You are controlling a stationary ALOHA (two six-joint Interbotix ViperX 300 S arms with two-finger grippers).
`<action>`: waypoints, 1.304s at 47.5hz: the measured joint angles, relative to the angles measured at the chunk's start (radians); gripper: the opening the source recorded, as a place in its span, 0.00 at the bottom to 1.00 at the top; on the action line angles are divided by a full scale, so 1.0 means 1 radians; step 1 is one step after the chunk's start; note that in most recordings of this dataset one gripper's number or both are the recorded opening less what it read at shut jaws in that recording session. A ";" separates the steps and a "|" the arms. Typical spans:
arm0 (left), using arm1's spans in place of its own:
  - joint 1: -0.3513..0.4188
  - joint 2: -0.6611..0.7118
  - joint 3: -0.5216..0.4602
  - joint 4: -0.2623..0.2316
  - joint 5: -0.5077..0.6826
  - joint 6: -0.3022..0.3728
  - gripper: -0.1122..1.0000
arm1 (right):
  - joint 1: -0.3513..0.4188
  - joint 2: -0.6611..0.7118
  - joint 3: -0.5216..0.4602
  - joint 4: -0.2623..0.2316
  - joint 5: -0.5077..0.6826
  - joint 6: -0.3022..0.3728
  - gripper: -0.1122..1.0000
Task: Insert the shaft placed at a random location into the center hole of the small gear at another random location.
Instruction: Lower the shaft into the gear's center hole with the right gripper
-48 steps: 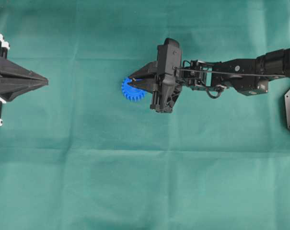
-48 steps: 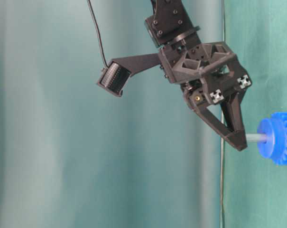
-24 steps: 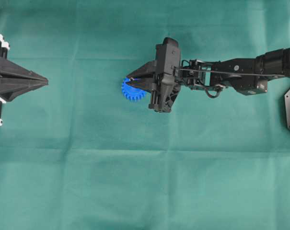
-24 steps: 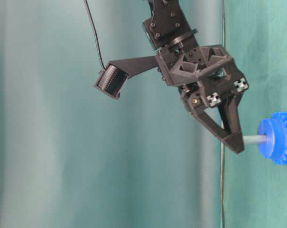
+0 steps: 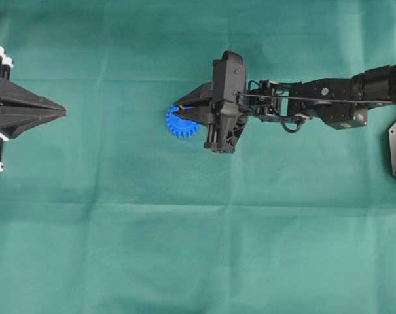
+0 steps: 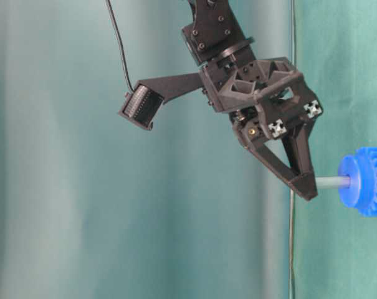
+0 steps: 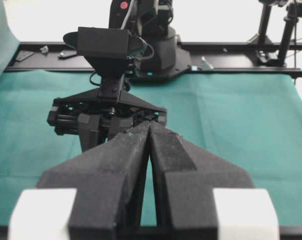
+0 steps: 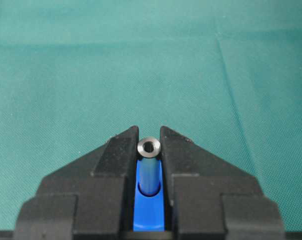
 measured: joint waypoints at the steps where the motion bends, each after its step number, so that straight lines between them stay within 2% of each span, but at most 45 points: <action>1: 0.002 0.002 0.000 0.000 0.000 0.000 0.10 | 0.000 -0.002 0.000 0.000 0.000 0.000 0.22; 49: 0.002 0.000 0.000 0.000 0.000 0.000 0.10 | 0.000 0.063 -0.002 0.003 -0.002 0.000 0.23; 51: 0.000 0.000 0.000 0.000 0.000 0.000 0.10 | 0.000 0.063 -0.002 0.003 -0.002 0.000 0.29; 60: 0.002 0.000 0.000 0.000 0.000 0.000 0.10 | 0.000 0.063 -0.003 0.003 -0.002 0.000 0.80; 62: 0.002 0.000 0.000 0.000 0.000 0.000 0.10 | 0.000 0.063 -0.002 0.003 -0.002 0.000 0.87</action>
